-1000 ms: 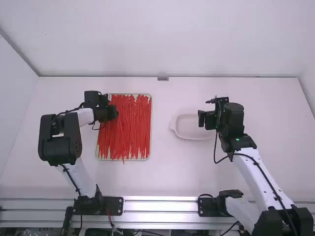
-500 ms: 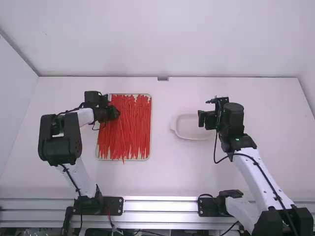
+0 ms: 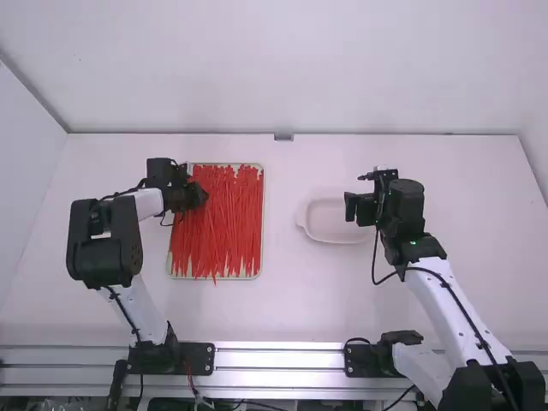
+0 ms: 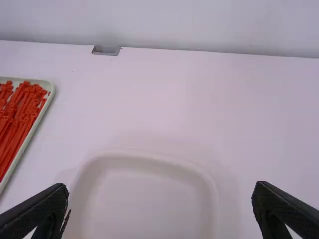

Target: Fasten the cable tie

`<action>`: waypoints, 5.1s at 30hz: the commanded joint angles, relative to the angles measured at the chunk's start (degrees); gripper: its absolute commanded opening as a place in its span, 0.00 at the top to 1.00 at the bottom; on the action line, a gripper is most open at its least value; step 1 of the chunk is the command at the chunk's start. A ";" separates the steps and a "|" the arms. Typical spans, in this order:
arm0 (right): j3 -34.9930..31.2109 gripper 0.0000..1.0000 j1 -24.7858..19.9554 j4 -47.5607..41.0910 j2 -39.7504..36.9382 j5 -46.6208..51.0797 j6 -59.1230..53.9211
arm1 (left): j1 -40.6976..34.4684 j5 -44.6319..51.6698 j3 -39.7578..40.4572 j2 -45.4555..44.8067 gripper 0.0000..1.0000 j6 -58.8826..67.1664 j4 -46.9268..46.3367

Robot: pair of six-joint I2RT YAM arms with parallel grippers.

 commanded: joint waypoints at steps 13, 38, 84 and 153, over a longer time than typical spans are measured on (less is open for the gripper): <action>2.12 0.02 0.22 -0.07 0.33 -0.13 0.31 | -0.55 0.20 -0.44 -1.22 0.77 -0.48 0.81; 2.12 0.02 0.24 -0.24 0.33 -0.13 0.35 | -0.55 1.46 -1.20 -0.37 0.76 -0.44 3.43; 2.12 0.02 0.22 -0.26 0.33 -1.64 0.11 | -0.46 2.86 -4.61 -0.37 0.99 -2.01 9.42; 2.12 0.02 6.10 21.20 2.91 -52.78 -0.02 | -0.44 19.96 0.07 -46.84 0.98 -1.66 -5.60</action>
